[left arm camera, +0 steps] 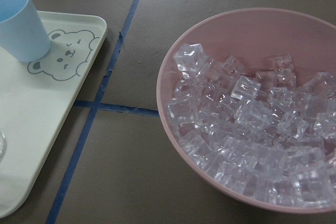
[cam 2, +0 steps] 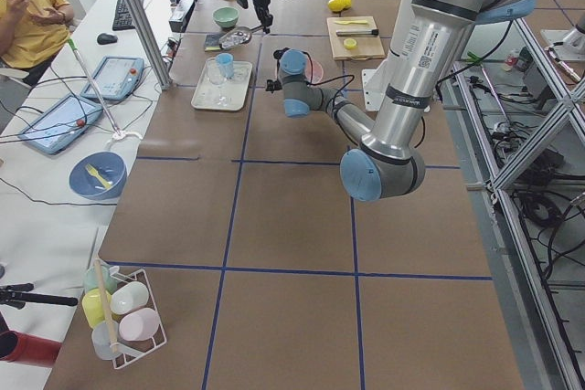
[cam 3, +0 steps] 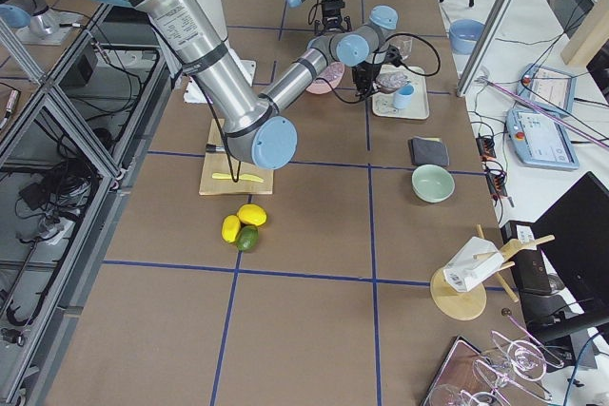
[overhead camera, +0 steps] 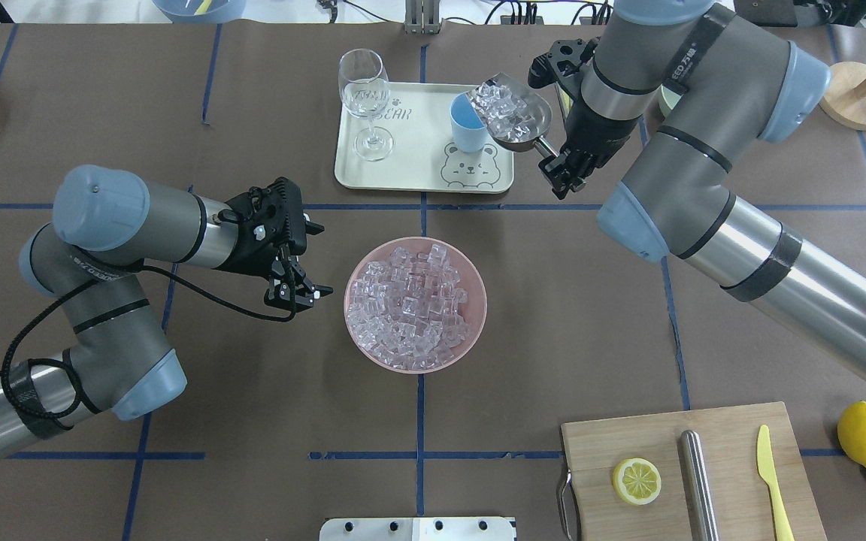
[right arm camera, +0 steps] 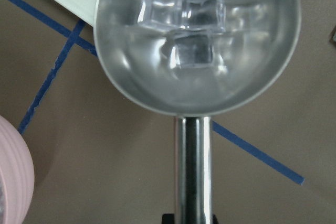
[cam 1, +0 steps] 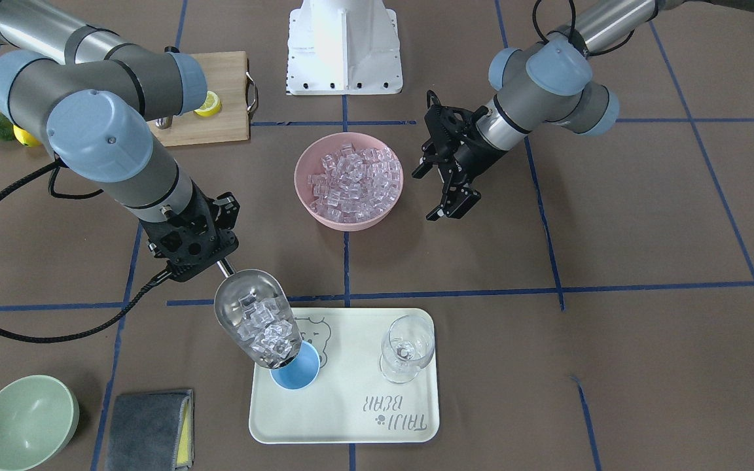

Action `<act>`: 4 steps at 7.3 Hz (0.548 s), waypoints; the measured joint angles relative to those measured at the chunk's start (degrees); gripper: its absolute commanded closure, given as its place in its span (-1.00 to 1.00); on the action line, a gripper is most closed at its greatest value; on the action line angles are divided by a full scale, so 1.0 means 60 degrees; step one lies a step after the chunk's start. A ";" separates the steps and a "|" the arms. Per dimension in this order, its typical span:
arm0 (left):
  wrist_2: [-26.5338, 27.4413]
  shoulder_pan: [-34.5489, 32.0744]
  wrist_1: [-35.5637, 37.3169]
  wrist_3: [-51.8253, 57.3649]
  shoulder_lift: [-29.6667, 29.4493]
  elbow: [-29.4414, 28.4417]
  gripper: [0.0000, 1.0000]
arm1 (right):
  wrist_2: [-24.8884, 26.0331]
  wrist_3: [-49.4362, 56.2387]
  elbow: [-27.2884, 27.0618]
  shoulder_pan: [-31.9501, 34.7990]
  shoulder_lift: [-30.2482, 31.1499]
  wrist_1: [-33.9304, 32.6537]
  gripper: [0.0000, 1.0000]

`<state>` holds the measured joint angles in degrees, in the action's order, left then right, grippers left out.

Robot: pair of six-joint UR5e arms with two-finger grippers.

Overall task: Put ice in cup with scoop
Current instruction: 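Tilt the scoop over the light blue cup to pour the ice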

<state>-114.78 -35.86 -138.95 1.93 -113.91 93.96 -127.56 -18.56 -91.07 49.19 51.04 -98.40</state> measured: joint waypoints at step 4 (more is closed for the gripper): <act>0.0013 0.0000 0.0000 -0.0013 0.0000 0.0002 -1.00 | -0.0108 0.0666 0.0399 0.0007 -0.0775 -0.1443 1.00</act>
<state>-114.71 -35.86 -138.96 1.86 -113.91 93.97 -128.21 -14.56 -88.68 49.23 46.39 -107.06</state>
